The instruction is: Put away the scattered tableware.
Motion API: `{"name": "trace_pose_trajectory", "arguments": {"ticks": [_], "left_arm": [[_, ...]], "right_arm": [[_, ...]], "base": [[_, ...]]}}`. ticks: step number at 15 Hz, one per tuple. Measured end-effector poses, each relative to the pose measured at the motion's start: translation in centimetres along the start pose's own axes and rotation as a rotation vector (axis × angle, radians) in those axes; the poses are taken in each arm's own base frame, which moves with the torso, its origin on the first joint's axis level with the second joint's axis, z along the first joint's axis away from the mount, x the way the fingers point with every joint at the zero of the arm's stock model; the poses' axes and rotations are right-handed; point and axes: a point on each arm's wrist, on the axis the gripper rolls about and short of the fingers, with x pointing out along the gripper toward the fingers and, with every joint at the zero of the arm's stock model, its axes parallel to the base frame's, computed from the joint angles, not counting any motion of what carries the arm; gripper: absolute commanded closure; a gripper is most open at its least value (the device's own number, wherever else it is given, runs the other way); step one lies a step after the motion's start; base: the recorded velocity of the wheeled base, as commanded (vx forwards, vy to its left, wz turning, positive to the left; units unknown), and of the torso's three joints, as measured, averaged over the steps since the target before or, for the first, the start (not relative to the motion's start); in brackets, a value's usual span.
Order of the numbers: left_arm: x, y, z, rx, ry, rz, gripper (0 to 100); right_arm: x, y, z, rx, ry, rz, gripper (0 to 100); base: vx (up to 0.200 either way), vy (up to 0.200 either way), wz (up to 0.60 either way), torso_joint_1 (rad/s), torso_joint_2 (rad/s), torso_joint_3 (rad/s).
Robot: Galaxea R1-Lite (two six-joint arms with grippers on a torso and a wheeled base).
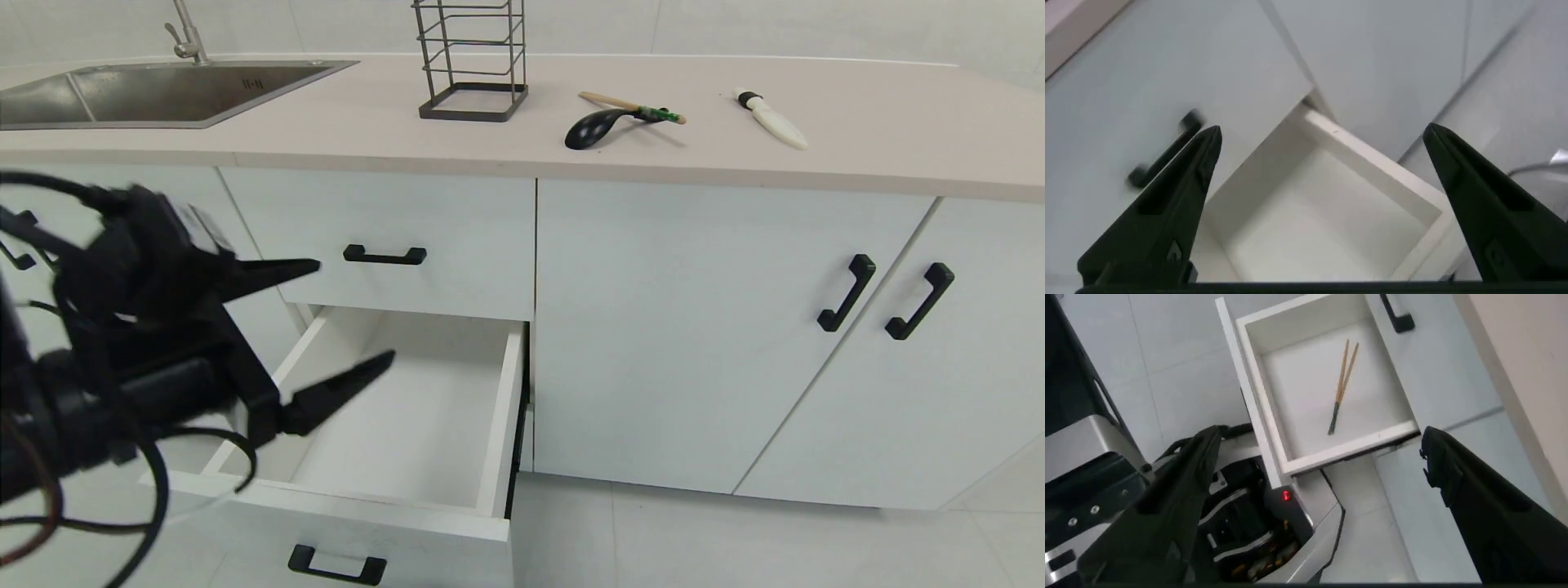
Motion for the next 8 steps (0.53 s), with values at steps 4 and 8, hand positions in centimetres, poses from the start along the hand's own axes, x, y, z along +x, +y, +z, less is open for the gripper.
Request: {"name": "trace_pose_trajectory", "arguments": {"ticks": [4, 8], "left_arm": [[-4.4, 5.0, 0.5, -0.117, -0.146, 0.065, 0], [-9.2, 1.6, -3.2, -0.075, -0.207, 0.110, 0]], "right_arm": [[0.0, 0.0, 0.0, 0.000, 0.000, 0.000, 100], [0.0, 0.0, 0.0, 0.000, 0.000, 0.000, 100]], "base": [[0.000, 0.000, 0.00, 0.000, 0.00, 0.000], [0.000, 0.000, 0.00, 0.000, 0.00, 0.000]]}}
